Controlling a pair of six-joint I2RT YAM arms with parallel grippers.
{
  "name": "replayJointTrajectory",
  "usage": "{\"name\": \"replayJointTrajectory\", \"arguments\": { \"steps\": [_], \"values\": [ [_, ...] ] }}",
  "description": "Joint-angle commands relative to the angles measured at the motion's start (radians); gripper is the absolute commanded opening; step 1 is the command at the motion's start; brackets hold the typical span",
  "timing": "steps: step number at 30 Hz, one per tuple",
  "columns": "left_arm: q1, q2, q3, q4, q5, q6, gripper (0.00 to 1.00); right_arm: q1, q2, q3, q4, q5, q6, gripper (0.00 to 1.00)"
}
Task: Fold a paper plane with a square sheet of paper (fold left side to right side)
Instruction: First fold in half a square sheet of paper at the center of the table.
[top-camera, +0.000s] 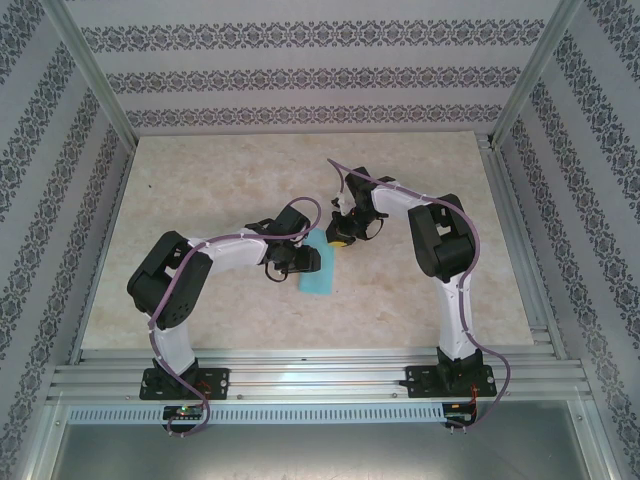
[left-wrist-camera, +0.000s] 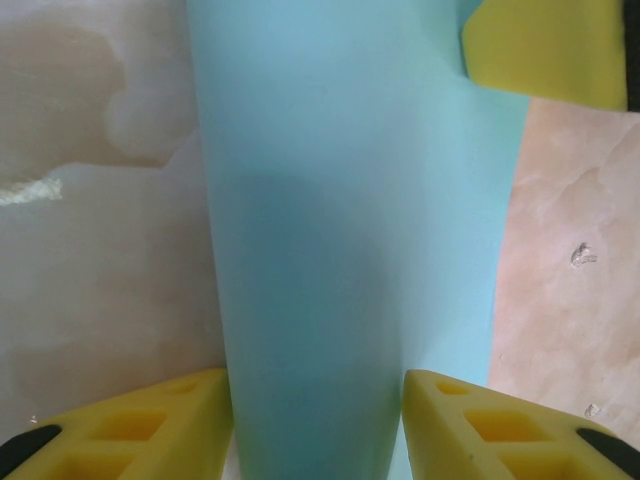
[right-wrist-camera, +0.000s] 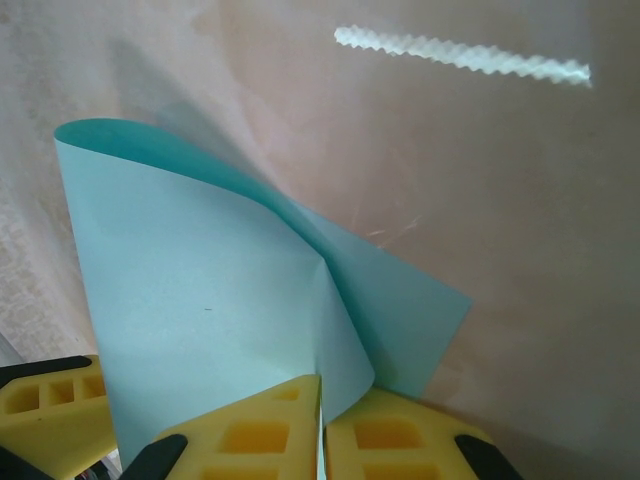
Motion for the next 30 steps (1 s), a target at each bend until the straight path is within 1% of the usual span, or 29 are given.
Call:
{"name": "replayJointTrajectory", "arguments": {
  "steps": [1, 7, 30],
  "values": [
    [0.003, 0.051, -0.025, -0.009, 0.002, 0.018, 0.48, 0.006, 0.021, 0.020, -0.011, 0.023, -0.006, 0.10],
    [-0.005, 0.069, -0.020, -0.008, 0.003, 0.022, 0.46, 0.006, 0.021, 0.020, -0.017, 0.030, -0.007, 0.10],
    [-0.026, 0.108, -0.013, -0.015, -0.007, 0.029, 0.47, 0.006, 0.014, 0.020, -0.025, 0.032, -0.010, 0.10]
  ]
}}
